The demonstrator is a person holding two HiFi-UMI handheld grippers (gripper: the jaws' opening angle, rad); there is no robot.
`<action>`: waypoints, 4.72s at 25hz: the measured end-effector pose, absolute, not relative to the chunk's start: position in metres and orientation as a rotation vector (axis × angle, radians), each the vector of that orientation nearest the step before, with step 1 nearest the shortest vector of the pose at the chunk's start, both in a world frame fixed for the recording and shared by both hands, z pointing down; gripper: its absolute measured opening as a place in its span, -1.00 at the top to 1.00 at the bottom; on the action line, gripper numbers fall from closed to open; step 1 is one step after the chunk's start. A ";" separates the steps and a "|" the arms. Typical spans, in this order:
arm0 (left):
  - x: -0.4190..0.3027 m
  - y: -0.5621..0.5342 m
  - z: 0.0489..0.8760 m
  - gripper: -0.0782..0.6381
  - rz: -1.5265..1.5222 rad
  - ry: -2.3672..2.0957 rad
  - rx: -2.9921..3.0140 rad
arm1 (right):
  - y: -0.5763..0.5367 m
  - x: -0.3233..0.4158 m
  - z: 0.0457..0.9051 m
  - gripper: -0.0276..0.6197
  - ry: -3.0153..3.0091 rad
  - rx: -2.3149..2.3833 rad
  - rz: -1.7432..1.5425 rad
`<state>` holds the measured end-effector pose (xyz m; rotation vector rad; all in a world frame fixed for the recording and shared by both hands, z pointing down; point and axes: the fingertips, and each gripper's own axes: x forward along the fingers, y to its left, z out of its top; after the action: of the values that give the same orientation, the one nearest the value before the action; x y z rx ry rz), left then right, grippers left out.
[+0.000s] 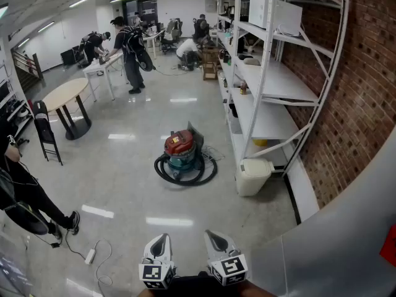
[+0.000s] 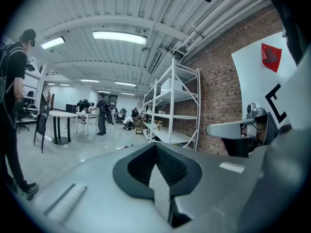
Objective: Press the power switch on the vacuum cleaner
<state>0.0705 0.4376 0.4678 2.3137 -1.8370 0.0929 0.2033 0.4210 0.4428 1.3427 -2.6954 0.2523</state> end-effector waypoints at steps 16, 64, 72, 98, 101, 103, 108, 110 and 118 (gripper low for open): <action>0.065 0.439 0.473 0.73 0.085 -1.840 2.289 | 0.420 0.204 0.448 0.94 -2.686 1.370 0.302; -0.040 0.129 0.457 0.73 0.043 -1.729 2.366 | 0.131 0.109 0.449 0.94 -2.513 1.455 0.306; -0.111 0.053 0.426 0.73 0.038 -1.844 2.369 | 0.037 0.048 0.421 0.94 -2.573 1.423 0.217; -0.140 -0.171 0.460 0.73 0.099 -2.134 2.043 | -0.222 -0.008 0.477 0.94 -2.660 0.930 0.266; -0.135 -0.192 0.470 0.73 0.120 -2.152 1.994 | -0.244 -0.009 0.487 0.94 -2.662 0.865 0.271; -0.132 -0.204 0.477 0.73 0.135 -2.163 1.967 | -0.258 -0.008 0.494 0.94 -2.662 0.834 0.277; -0.127 -0.226 0.491 0.73 0.180 -2.172 1.918 | -0.284 -0.008 0.509 0.94 -2.652 0.781 0.294; -0.128 -0.234 0.498 0.73 0.192 -2.179 1.902 | -0.291 -0.010 0.516 0.94 -2.644 0.764 0.294; -0.133 -0.270 0.521 0.73 0.196 -2.167 1.879 | -0.318 -0.029 0.557 0.94 -2.559 0.690 0.277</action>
<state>-0.1332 -0.2696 0.5206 1.8793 -2.1667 0.1963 -0.0286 -0.3182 0.5568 0.6900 -2.5594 0.2770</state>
